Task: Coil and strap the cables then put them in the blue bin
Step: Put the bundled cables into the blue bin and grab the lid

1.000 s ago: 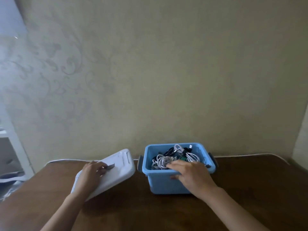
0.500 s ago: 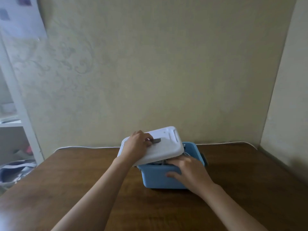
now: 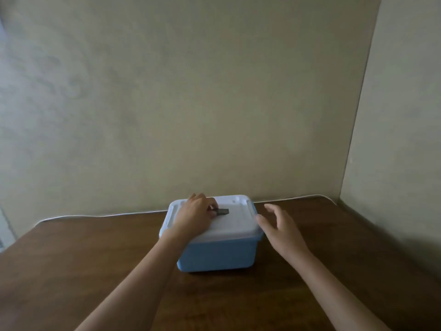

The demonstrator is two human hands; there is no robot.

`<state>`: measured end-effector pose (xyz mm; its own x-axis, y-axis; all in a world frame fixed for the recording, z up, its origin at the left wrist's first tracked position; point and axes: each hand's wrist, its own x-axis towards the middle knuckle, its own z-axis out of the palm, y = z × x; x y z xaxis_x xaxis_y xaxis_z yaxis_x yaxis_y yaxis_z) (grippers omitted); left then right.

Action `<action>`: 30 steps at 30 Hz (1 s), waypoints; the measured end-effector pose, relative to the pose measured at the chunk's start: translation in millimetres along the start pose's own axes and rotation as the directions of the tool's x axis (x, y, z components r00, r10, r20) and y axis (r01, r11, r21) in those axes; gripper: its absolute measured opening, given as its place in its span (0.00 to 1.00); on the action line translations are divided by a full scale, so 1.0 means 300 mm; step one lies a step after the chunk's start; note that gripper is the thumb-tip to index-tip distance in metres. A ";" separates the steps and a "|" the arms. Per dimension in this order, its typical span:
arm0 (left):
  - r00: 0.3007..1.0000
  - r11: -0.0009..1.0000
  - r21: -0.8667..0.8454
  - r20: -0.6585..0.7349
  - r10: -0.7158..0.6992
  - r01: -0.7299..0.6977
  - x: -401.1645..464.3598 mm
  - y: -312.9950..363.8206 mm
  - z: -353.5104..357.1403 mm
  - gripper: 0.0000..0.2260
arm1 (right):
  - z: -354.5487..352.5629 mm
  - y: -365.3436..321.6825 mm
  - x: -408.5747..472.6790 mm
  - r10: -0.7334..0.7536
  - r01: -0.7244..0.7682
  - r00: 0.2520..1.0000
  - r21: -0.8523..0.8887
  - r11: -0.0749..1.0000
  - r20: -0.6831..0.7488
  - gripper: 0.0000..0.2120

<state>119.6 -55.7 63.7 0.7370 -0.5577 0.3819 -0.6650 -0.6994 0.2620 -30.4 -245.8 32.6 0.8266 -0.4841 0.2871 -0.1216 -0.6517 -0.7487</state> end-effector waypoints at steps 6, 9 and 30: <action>1.000 1.000 0.007 0.015 0.022 -0.022 0.017 -0.004 0.020 0.08 | 0.101 -0.004 0.033 0.166 -0.188 0.981 0.295 0.937 0.099 0.33; 0.998 0.999 0.012 0.029 0.051 -0.052 0.009 -0.001 0.032 0.10 | 0.109 0.006 0.049 0.231 -0.267 0.963 0.392 0.880 0.138 0.35; 0.917 0.993 0.064 0.394 0.065 -0.098 0.008 0.026 0.051 0.26 | 0.146 -0.006 0.017 0.225 -0.214 0.973 0.540 0.814 0.046 0.26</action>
<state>118.0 -69.6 53.1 0.6801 -0.7329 0.0176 -0.7247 -0.6686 0.1665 -2.0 -221.5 9.3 0.8024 -0.5909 0.0834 0.0214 -0.1113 -0.9936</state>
